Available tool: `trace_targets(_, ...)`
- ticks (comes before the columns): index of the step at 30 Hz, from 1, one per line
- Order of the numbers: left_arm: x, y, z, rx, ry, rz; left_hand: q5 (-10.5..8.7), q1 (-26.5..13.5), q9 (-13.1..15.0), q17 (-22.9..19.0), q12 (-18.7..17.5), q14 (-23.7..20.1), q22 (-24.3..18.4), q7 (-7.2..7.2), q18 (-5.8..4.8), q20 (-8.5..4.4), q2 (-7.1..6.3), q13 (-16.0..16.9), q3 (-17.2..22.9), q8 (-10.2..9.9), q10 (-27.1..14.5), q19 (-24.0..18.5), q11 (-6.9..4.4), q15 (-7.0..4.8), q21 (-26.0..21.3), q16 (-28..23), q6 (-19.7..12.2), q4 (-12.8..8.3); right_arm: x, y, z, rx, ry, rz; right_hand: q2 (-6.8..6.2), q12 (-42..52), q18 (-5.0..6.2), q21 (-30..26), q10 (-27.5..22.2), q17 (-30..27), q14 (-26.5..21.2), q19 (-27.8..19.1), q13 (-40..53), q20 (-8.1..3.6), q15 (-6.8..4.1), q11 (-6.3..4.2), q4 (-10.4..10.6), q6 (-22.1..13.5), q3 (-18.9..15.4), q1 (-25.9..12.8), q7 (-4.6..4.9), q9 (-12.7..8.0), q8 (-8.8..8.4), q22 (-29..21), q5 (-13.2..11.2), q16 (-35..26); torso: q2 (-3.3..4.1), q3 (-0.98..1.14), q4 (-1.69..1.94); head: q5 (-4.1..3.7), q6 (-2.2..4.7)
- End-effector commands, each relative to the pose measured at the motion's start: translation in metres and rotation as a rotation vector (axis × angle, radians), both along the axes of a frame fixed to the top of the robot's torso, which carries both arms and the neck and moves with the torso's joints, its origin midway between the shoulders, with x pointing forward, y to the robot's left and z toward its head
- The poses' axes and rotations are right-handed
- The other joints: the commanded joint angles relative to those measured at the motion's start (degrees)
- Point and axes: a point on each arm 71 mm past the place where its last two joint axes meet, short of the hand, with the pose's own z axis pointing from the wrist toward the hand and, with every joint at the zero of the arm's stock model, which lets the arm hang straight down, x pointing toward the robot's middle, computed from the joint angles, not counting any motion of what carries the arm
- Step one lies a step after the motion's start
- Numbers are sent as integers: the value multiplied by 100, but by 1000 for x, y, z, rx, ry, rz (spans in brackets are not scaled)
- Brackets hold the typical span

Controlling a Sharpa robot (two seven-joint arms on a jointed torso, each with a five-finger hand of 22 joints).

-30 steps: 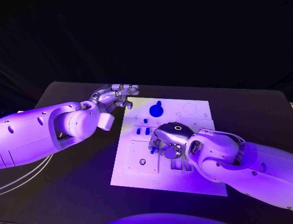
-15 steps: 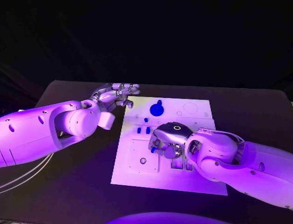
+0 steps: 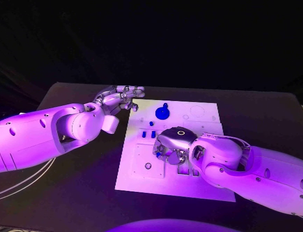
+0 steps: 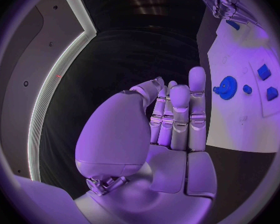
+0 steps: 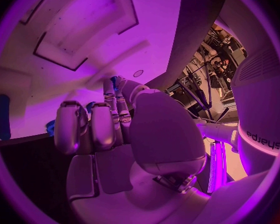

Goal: Assemble the parts on the task board

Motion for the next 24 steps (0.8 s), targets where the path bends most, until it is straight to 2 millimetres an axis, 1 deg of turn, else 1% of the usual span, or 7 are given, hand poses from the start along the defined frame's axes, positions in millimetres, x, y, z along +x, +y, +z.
trace_targets(1, -1, -2, 1, -6, -8, -22, -2, -4, -6, -2, 18, -50, -6, 13, 38, -13, 31, -3, -20, 13, -48, -9, -7, -4, -28, -33, -38, -29, 1, -3, -5, -33, -9, -17, -66, -42, 77, -82, -372, -49, 171, -69, -31, 56, 92, 83, 9, -225, -71, -76, 50, -65, -18, -80, 36, -46, -1, 2, -7, 4, -3)
trace_targets(3, -1, -3, 1, -6, -8, -22, -2, -4, -6, -2, 18, -50, -6, 13, 38, -13, 31, -3, -20, 13, -48, -9, -7, -4, -28, -33, -38, -29, 1, -3, -5, -22, -15, -21, -102, -33, 96, -141, -592, -105, 153, -125, -27, 94, 130, 127, 1, -414, -127, -97, 82, -125, -18, -152, 29, -81, -2, 4, -9, 3, 0)
trace_targets(5, -1, -3, 1, -6, -8, -22, -2, -4, -6, -2, 18, -50, -6, 13, 38, -13, 31, -3, -20, 13, -48, -9, -7, -4, -28, -33, -38, -29, 2, -4, -4, -6, -24, -25, -107, -23, 120, -211, -772, -168, 133, -191, -22, 127, 155, 159, -14, -548, -183, -96, 62, -174, -14, -240, 27, -123, -5, 4, -7, -3, 2)
trace_targets(14, -1, -1, 1, -5, -7, -22, -2, -4, -6, -2, 18, -50, -6, 13, 38, -13, 31, -3, -20, 13, -48, -9, -7, -4, -28, -33, -38, -29, -3, -15, 7, 82, -58, -34, -128, 11, 137, -267, -885, -229, 115, -235, -13, 156, 164, 180, -41, -591, -280, -94, 86, -211, -2, -307, 25, -161, -3, 7, -5, -25, 29)
trace_targets(18, -1, -1, 1, -4, -6, -21, -1, -3, -6, -7, 21, -52, -9, 12, 39, -12, 34, -3, -22, 15, -50, -9, -8, -4, -32, -34, -38, -32, -5, -27, 17, 99, -77, -52, -136, 25, 141, -278, -884, -267, 106, -242, -10, 158, 163, 178, -43, -580, -306, -98, 79, -214, 5, -319, 26, -186, -3, 5, -15, -31, 46)
trace_targets(20, -1, 0, 1, -4, -6, -20, 0, -2, -6, -15, 27, -54, -15, 12, 41, -11, 41, -4, -27, 17, -53, -10, -8, -4, -42, -35, -38, -38, -3, -39, 25, 95, -91, -76, -126, 57, 142, -280, -854, -271, 105, -239, -4, 158, 161, 170, -47, -559, -329, -92, 62, -218, 12, -321, 32, -189, -7, -1, -14, -60, 62)
trace_targets(24, -1, 1, 1, -4, -6, -20, 0, -2, -6, -15, 27, -54, -15, 12, 41, -11, 41, -4, -27, 17, -53, -10, -8, -4, -42, -35, -38, -38, 3, -60, 36, 80, -113, -125, -128, 101, 137, -268, -803, -257, 110, -220, 0, 153, 154, 158, -42, -542, -371, -101, 55, -226, 13, -302, 33, -177, -5, -3, -18, -104, 87)
